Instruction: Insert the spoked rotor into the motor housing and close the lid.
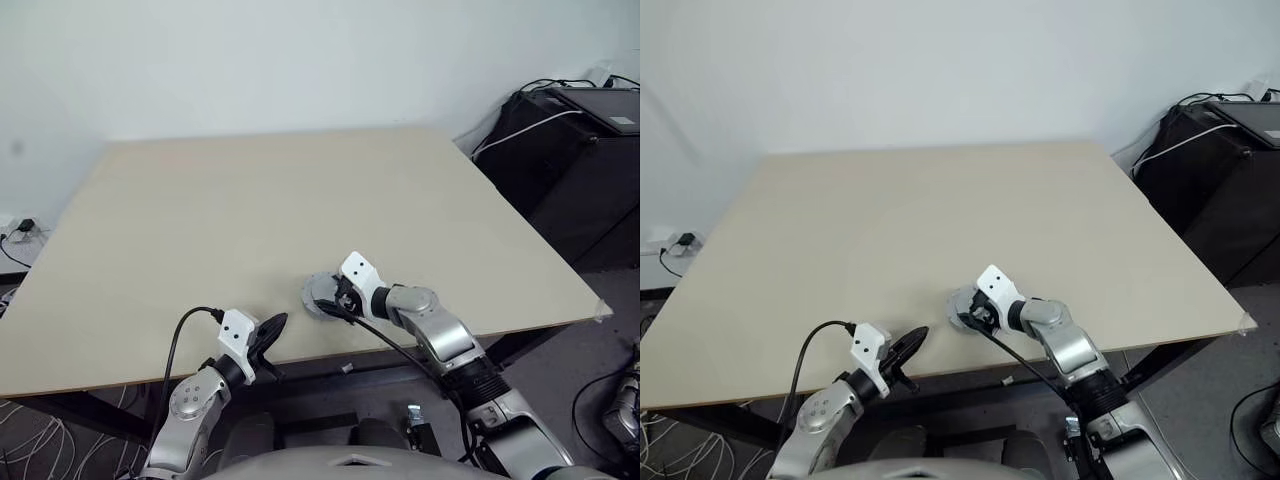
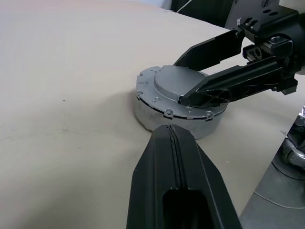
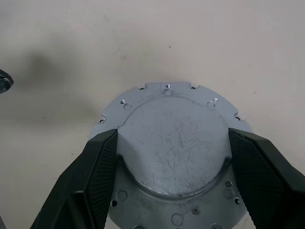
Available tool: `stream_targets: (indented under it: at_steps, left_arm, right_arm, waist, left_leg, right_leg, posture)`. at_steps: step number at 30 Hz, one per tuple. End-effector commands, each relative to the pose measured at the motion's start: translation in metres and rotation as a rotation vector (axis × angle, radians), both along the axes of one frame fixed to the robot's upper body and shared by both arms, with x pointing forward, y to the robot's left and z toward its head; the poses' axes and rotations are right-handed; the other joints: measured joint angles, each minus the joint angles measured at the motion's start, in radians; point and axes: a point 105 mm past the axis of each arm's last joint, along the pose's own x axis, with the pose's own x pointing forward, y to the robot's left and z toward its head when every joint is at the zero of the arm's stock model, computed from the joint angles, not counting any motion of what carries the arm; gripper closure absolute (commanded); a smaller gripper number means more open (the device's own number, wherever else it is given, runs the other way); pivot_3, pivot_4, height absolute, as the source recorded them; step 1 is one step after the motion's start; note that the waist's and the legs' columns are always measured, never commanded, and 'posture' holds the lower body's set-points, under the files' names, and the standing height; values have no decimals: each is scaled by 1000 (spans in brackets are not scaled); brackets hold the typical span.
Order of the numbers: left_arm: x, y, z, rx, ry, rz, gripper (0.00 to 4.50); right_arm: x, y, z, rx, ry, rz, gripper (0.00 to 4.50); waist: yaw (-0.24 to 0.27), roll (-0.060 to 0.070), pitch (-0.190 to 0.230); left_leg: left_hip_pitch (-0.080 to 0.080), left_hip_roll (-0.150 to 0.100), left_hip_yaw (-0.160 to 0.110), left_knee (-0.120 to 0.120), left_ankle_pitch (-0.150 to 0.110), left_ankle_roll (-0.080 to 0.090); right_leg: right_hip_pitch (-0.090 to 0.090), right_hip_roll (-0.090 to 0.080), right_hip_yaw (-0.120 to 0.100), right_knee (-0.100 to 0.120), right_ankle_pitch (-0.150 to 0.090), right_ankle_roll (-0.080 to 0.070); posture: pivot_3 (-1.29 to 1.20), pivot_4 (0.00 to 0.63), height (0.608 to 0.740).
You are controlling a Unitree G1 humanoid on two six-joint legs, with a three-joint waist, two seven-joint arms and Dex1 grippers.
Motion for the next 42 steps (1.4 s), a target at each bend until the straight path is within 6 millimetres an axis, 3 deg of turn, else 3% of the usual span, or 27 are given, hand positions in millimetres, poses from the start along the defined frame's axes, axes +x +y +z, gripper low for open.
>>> stream_targets:
  at_steps: [1,12,20,23,31,42]
  left_arm:
    - [5,-2,13,5,-56,-8,4500]
    - [8,-2,15,4,-58,-12,4500]
    - [60,2,24,44,-45,81,4500]
    - [76,0,24,12,30,82,4500]
    - [90,-24,22,-165,291,-93,4500]
    - [102,-26,10,-118,421,-126,4500]
  right_arm:
    - [-1,-23,-20,-130,38,-64,1292]
    - [0,-21,-16,-129,-14,-37,1292]
    - [-1,-18,-16,-116,-12,-35,1292]
    - [-1,-16,-16,-113,-13,-36,1292]
    - [-2,-10,-14,-94,-21,-40,1292]
    - [-4,-12,-12,-87,-27,-57,1292]
  waist:
    - [0,0,-2]
    - [0,1,-3]
    - [3,1,-3]
    - [2,0,-3]
    - [-1,-2,-3]
    - [0,-4,-2]
  left_leg:
    - [0,0,0,0,0,0]
    - [0,0,0,0,0,0]
    - [0,0,0,1,0,0]
    - [0,0,0,2,0,0]
    - [1,0,-1,3,0,0]
    - [1,0,-2,3,0,0]
  right_leg:
    - [0,0,0,0,0,0]
    - [0,0,0,0,-1,2]
    - [1,0,-1,0,0,4]
    - [1,1,-1,0,0,4]
    - [2,2,-1,0,1,5]
    - [2,2,-1,-1,3,3]
  posture:
    - [0,0,740]
    - [0,0,740]
    - [0,0,740]
    - [0,0,740]
    - [0,0,740]
    - [0,0,740]
